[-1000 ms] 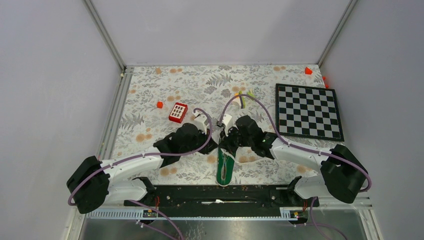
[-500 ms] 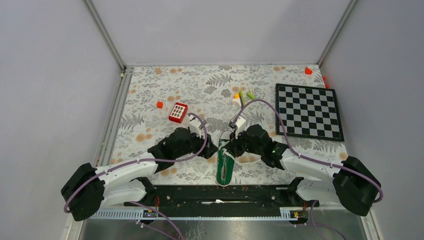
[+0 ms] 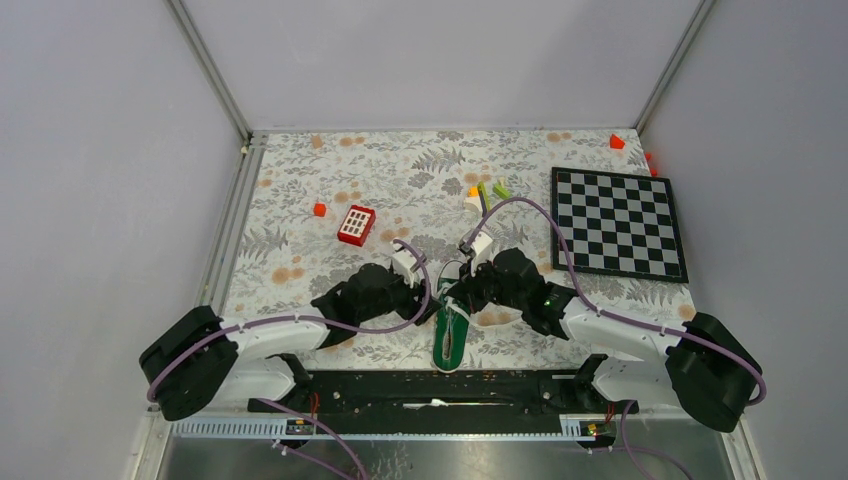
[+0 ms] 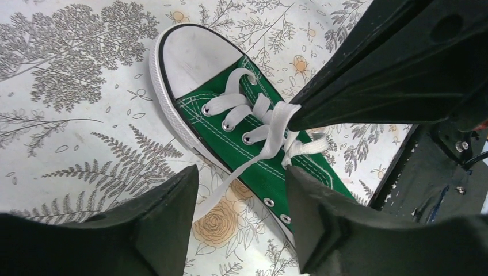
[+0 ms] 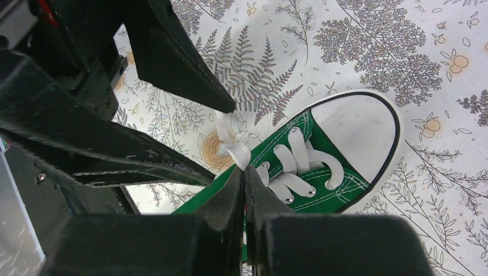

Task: Tie the shoes
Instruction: Wrap the shoelace around the shoelace.

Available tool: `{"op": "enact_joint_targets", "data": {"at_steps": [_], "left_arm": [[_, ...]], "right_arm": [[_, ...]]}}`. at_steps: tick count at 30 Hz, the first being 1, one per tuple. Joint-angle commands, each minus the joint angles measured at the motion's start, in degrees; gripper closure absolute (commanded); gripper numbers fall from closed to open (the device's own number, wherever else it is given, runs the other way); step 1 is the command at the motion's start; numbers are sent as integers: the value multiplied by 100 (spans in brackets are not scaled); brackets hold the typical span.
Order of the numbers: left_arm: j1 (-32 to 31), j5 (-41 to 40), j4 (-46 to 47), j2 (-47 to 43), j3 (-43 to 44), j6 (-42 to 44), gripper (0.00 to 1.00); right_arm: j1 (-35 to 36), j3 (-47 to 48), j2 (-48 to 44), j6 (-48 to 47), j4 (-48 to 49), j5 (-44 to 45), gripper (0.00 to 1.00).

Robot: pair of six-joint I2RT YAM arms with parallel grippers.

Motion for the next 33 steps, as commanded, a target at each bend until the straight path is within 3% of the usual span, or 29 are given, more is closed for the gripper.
{"op": "enact_joint_targets", "data": {"at_steps": [1, 3, 8, 11, 12, 15, 18, 33], "left_arm": [[-5, 66, 563, 214, 317, 202, 44], [-6, 71, 600, 266, 353, 152, 55], [-7, 188, 673, 262, 428, -107, 100], [-12, 171, 392, 230, 572, -237, 100], [-9, 125, 316, 183, 587, -290, 100], [-6, -11, 356, -82, 494, -449, 100], [-11, -13, 453, -321, 365, -535, 100], [-8, 98, 194, -455, 327, -431, 100]], "right_arm": [[35, 166, -129, 4, 165, 63, 100], [35, 177, -138, -12, 136, 83, 100], [35, 195, -153, -24, 58, 102, 100], [35, 235, -217, -175, -74, 32, 100], [35, 283, -251, -258, -174, 4, 96], [35, 491, -360, -643, -631, -5, 69], [35, 701, -376, -987, -1007, -30, 56], [10, 1376, 319, -1438, -1282, -167, 55]]}}
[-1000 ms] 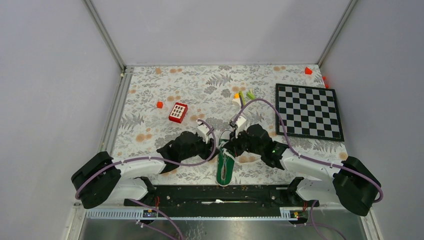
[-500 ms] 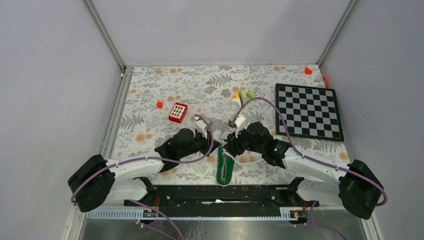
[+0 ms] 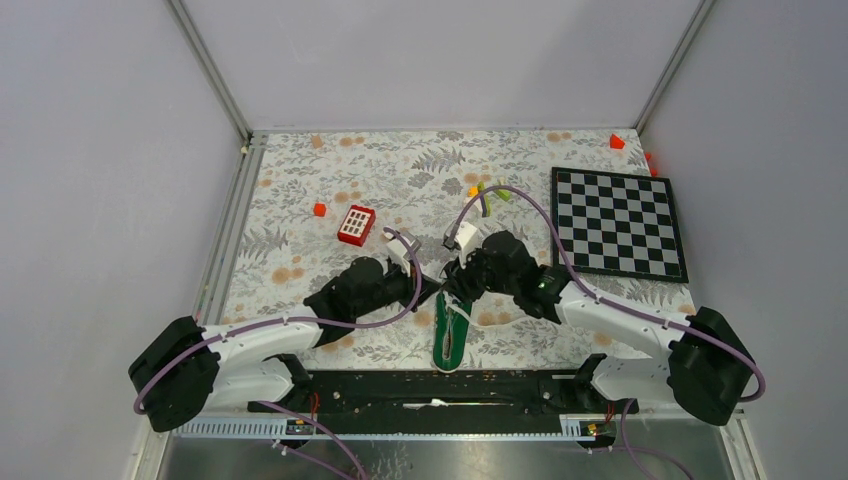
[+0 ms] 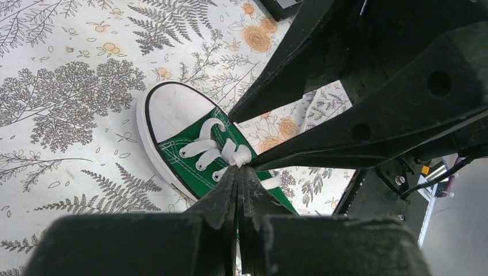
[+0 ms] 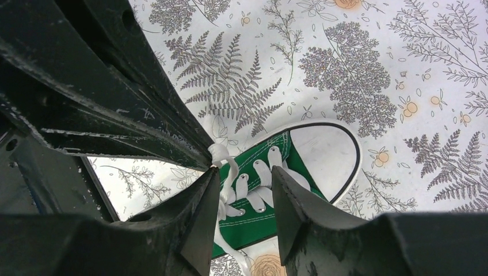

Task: Tie the shoes
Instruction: Wrap the shoelace around the shoelace.

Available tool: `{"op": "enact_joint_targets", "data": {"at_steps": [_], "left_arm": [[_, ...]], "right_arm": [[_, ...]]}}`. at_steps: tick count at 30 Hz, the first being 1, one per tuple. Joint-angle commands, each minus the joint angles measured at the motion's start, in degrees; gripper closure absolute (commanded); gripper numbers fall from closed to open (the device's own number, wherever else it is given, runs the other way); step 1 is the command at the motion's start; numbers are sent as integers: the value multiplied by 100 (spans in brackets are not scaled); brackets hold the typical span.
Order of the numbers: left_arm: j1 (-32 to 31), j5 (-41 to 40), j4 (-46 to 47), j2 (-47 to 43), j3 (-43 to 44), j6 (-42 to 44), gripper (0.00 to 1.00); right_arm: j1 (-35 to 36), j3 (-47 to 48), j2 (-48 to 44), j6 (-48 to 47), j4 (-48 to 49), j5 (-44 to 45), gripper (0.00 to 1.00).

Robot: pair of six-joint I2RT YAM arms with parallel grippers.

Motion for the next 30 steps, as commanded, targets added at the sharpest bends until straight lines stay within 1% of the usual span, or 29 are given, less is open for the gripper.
{"op": "enact_joint_targets", "data": {"at_steps": [1, 6, 8, 9, 14, 19, 23, 26, 30], "left_arm": [[-7, 46, 136, -115, 7, 27, 100], [-9, 5, 114, -227, -42, 33, 100], [-8, -8, 111, -254, -47, 41, 100], [-7, -17, 94, -267, -45, 42, 100], [-7, -178, -59, -390, -55, 70, 100], [-14, -410, -635, -640, -51, 126, 100], [-9, -162, -1234, -631, 82, 42, 100], [-11, 217, -1013, -455, 77, -132, 100], [-22, 439, -581, 5, 169, -324, 100]], "right_arm": [[0, 347, 162, -117, -9, -166, 55], [-11, 402, 369, -17, 125, -339, 56], [-9, 434, 455, -16, 133, -395, 60], [-8, 452, 487, -1, 137, -384, 64], [-9, 460, 523, 109, 219, -364, 99], [-9, 291, 273, 216, 266, -145, 100], [-18, 69, -14, 529, 317, -86, 100], [-19, -88, -157, 659, 487, -147, 100], [-18, -217, -289, 735, 482, -97, 100]]}}
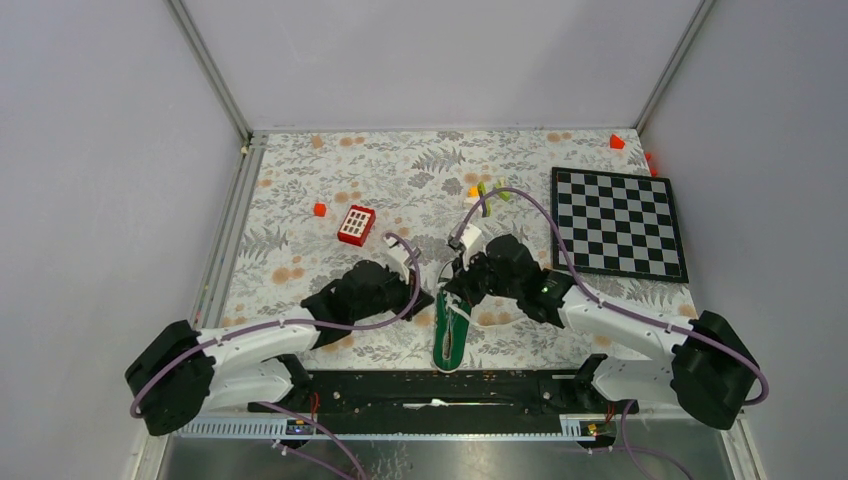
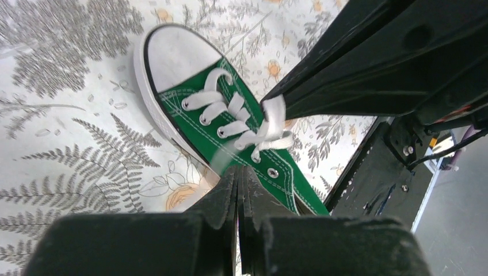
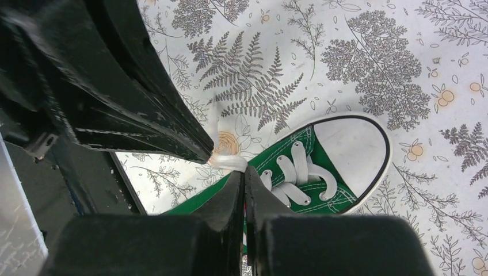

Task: Tie the shoes
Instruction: Wrap the shoelace around the shoelace.

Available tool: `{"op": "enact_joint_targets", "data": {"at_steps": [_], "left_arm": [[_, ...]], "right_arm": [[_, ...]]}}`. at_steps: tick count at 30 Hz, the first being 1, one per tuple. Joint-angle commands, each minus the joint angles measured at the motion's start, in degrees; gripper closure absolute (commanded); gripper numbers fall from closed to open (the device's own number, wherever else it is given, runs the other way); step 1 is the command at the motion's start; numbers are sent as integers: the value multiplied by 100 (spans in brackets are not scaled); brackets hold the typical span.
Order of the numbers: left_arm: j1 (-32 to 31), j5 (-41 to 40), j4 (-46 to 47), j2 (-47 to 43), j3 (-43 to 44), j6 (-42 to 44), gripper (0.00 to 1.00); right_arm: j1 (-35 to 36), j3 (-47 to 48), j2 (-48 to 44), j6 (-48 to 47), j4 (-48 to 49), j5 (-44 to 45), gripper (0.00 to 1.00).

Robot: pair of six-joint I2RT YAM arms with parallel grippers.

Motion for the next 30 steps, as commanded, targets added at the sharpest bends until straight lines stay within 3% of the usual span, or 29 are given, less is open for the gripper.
{"op": "enact_joint_targets", "data": {"at_steps": [1, 4, 9, 14, 18, 21, 23, 30], "left_arm": [[-18, 471, 492, 435, 264, -298, 100], [-37, 818, 900, 701, 339, -423, 99], [-55, 942, 693, 1048, 582, -391, 94], [-53, 600, 463, 499, 434, -149, 95], [-50, 80, 377, -231, 105, 249, 82], [-44, -105, 326, -555, 13, 480, 61], [-43, -97, 339, -613, 56, 523, 52], [-41, 74, 712, -23, 288, 317, 52]], "right_arm": [[-15, -116, -269, 193, 308, 149, 100], [-16, -218, -358, 221, 295, 197, 100], [-15, -290, -509, 256, 275, 270, 100], [-16, -303, -594, 244, 186, 306, 100], [-16, -328, -627, 262, 185, 323, 100], [-15, -324, -622, 267, 198, 315, 100], [-20, -313, -605, 278, 211, 307, 100], [-15, -291, -546, 304, 264, 274, 100]]}}
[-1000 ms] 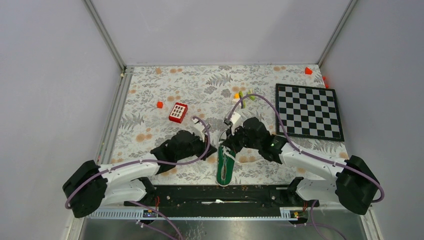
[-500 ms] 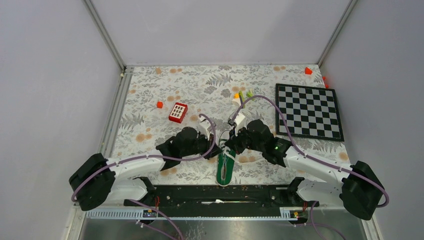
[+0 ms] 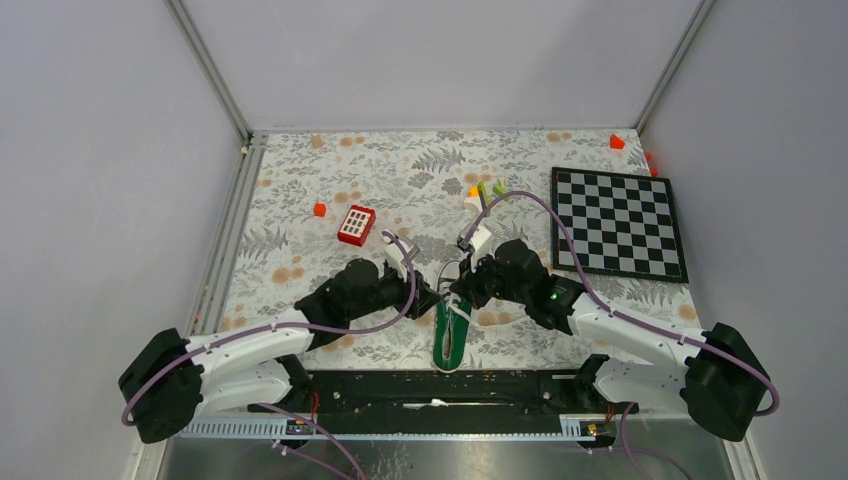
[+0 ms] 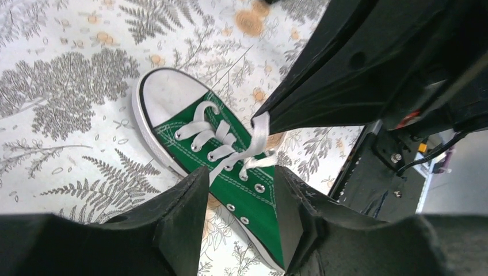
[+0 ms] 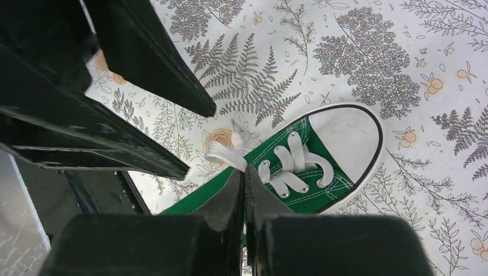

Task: Tie the shoes
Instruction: Wrap the shoelace around the shoelace.

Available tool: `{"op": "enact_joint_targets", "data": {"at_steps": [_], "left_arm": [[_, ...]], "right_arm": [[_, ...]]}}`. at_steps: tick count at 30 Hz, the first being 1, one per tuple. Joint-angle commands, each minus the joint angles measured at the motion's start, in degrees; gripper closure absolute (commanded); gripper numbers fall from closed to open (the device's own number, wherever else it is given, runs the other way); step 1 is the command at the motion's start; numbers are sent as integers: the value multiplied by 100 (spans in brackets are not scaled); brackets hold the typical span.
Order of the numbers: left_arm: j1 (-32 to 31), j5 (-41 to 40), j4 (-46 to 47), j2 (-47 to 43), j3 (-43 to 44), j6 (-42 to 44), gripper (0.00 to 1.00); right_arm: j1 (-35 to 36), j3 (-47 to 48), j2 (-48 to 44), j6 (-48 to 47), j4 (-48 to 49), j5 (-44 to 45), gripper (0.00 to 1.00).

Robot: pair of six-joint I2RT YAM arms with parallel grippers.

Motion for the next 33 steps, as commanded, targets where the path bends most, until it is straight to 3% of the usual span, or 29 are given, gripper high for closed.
{"op": "enact_joint_targets", "data": {"at_steps": [1, 5, 9, 12, 15, 16, 24, 33], "left_arm": [[-10, -67, 654, 371, 190, -134, 52], [-14, 2, 1258, 575, 64, -348, 54], [-10, 225, 1277, 895, 180, -310, 59], [-10, 308, 1318, 1149, 274, -411, 72], [-12, 356, 1099, 1241, 430, -459, 96], [-11, 350, 1001, 1223, 460, -471, 100], [-12, 293, 286, 742, 425, -765, 100], [-18, -140, -1367, 50, 492, -556, 100]], "right_arm": [[-12, 45, -47, 50, 219, 103, 100], [-11, 30, -78, 52, 198, 94, 100], [-11, 51, -76, 34, 174, 94, 100], [-11, 72, -54, 29, 176, 103, 100], [-15, 70, -25, 32, 203, 112, 100], [-12, 76, -18, 41, 210, 112, 100], [-11, 52, -13, 53, 207, 194, 100], [-21, 60, -43, 50, 219, 192, 100]]}}
